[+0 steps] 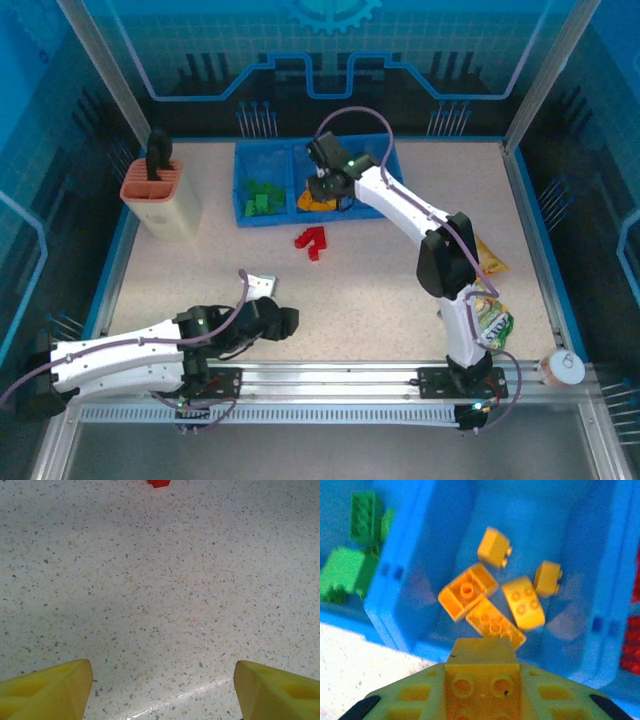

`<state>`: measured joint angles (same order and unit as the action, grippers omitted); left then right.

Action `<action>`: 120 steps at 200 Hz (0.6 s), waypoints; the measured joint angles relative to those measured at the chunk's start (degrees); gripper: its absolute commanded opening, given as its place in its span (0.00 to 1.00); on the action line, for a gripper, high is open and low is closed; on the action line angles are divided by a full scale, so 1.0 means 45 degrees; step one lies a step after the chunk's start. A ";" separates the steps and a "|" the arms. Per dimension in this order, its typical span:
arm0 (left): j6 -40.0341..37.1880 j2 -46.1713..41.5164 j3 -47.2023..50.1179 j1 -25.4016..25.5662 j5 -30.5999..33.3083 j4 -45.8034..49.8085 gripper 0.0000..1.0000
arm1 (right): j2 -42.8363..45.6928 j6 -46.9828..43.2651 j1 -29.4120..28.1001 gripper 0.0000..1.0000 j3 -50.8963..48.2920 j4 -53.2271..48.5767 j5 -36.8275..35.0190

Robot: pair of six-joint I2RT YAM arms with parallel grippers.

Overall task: Sort the legos into containers by color
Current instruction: Place the lego in the container.

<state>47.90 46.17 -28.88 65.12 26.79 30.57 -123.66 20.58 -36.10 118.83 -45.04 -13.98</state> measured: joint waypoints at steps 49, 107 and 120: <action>0.0010 -0.0476 0.0000 0.0010 0.0010 0.0107 0.76 | -0.0937 0.0121 0.0194 0.72 0.0801 -0.0656 -0.0223; 0.0000 -0.0549 0.0000 0.0010 0.0097 0.0092 0.76 | 0.0593 0.0126 -0.0233 0.73 -0.1622 -0.0160 -0.0228; -0.0019 -0.0384 0.0000 0.0010 0.0097 0.0087 0.77 | 0.1506 0.0126 -0.0364 0.73 -0.2356 0.0180 -0.0223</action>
<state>47.81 44.45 -28.88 65.17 27.22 30.96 -116.88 21.15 -37.74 108.22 -44.23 -14.98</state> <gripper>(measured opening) 0.764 0.724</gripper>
